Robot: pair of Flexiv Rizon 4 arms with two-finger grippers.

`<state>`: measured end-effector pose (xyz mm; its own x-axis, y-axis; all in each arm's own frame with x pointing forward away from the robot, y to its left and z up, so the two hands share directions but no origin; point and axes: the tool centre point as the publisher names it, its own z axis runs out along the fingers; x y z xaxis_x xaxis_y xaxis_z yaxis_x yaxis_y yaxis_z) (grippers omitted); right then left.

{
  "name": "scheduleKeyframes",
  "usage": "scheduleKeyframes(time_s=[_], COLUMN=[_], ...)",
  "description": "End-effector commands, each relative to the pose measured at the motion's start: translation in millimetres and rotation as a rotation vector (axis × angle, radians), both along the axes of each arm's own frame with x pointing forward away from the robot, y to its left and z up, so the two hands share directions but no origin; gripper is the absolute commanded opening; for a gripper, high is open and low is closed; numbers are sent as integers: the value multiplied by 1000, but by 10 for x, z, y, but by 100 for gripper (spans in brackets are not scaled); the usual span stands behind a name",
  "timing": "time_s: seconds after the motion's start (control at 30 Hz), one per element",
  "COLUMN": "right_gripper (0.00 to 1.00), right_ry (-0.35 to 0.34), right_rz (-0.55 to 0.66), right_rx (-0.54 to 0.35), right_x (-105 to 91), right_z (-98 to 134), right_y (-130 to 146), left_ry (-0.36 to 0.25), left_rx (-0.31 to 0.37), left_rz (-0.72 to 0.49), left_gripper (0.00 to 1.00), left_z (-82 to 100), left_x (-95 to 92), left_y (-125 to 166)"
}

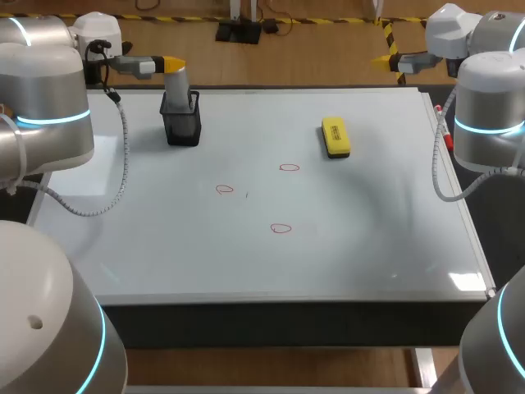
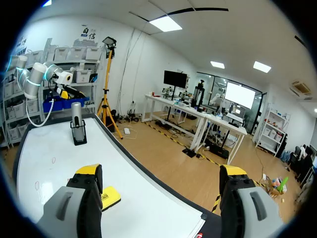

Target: Pick up the inspection probe, press it on each red-marked spot on the whiteboard one by one, put down the probe, pick up the eraser, and wipe off all the red marks.

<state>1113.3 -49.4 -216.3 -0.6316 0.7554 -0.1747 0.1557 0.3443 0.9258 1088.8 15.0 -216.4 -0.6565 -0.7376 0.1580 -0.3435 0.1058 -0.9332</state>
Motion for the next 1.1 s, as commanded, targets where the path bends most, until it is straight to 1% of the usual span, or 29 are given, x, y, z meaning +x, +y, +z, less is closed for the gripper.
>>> scheduleKeyframes(time_s=[0.03,0.2,0.23,0.27,0.33,0.37,0.43,0.67,0.83,0.87,0.9,1.07,1.1], right_gripper=[100,100,100,100,100,100,100,100,100,100,100,100,100], right_ry=[2,2,2,2,2,2,2,2,2,2,2,2,2], right_rz=[0,0,0,0,0,0,0,0,0,0,0,0,0], right_rx=[-1,-1,-1,-1,-1,-1,-1,-1,-1,-1,-1,-1,-1], right_x=[4,4,4,4,4,4,4,4,4,4,4,4,4], right_z=[2,2,2,2,2,2,2,2,2,2,2,2,2], right_y=[-3,-3,-3,-3,-3,-3,-3,-3,-3,-3,-3,-3,-3], left_ry=[-25,-61,-73,-101,-104,-113,-123,-130,-145,-153,-161,-194,-191], left_rx=[-7,-21,-35,-89,-97,-114,-126,-164,-195,-208,-240,-304,-299], left_rz=[-73,-207,-236,-315,-342,-376,-403,-579,-655,-669,-683,-720,-720], left_gripper=[100,100,100,100,100,100,100,100,100,100,100,100,100], left_z=[0,-10,-10,-9,-11,-17,-19,-59,-91,-100,-101,-143,-157], left_x=[7,-32,-41,-67,-72,-79,-96,-156,-169,-175,-176,-208,-216], left_y=[48,48,44,51,51,41,30,-68,-176,-198,-210,-249,-270])
